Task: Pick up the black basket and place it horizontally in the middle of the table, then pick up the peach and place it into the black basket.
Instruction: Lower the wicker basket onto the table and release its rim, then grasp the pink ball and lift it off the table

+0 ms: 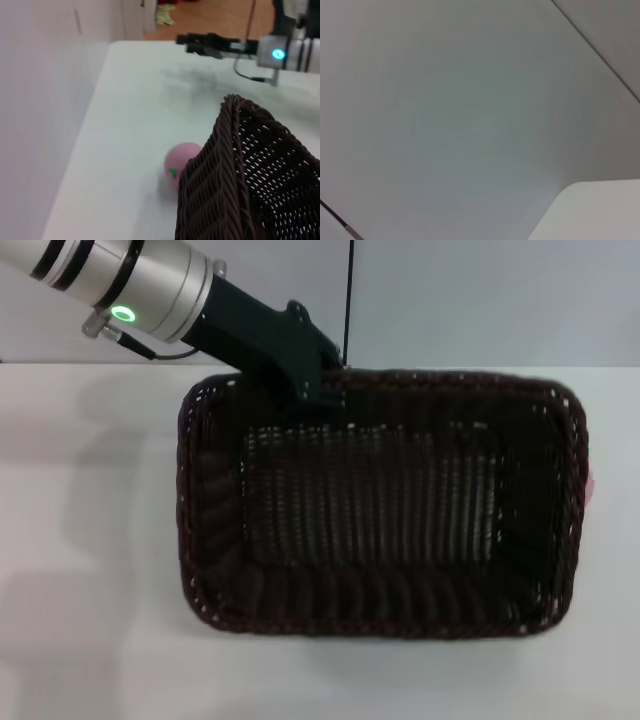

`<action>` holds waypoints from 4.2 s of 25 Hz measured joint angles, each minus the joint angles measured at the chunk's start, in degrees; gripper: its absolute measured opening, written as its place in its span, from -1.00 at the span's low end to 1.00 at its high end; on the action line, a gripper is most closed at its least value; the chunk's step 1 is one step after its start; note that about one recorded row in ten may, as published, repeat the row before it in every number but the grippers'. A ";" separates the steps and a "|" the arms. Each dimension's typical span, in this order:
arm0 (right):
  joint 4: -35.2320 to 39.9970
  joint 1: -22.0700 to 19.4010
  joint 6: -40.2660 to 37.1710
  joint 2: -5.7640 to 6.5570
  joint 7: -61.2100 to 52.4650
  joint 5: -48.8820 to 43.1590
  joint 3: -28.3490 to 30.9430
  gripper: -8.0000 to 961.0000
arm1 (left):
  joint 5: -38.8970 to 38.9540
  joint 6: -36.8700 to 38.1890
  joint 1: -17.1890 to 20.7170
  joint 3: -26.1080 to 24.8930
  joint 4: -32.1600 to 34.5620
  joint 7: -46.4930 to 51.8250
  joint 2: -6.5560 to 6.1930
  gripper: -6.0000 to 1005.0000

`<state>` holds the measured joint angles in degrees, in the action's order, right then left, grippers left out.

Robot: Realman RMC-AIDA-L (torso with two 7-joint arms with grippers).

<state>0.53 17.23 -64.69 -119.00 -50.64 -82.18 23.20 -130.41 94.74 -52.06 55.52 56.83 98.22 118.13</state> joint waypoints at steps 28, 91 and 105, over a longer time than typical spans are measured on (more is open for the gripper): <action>2.47 -0.89 -7.31 0.09 0.55 -2.55 -6.67 0.50 | 43.05 -15.68 18.82 -2.25 -0.65 -22.33 -0.02 0.67; 5.89 -0.90 -25.71 0.15 16.69 -30.16 -12.54 -0.83 | 64.42 -10.76 24.57 -2.35 -15.96 -30.74 0.08 0.67; 6.01 10.36 -34.70 0.37 8.36 -31.59 -12.30 -0.87 | 67.01 -6.99 26.29 -2.31 -18.66 -31.37 0.14 0.67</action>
<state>6.54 27.59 -99.39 -118.63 -42.28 -113.78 10.90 -63.40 87.75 -25.77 53.21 38.17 66.85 118.26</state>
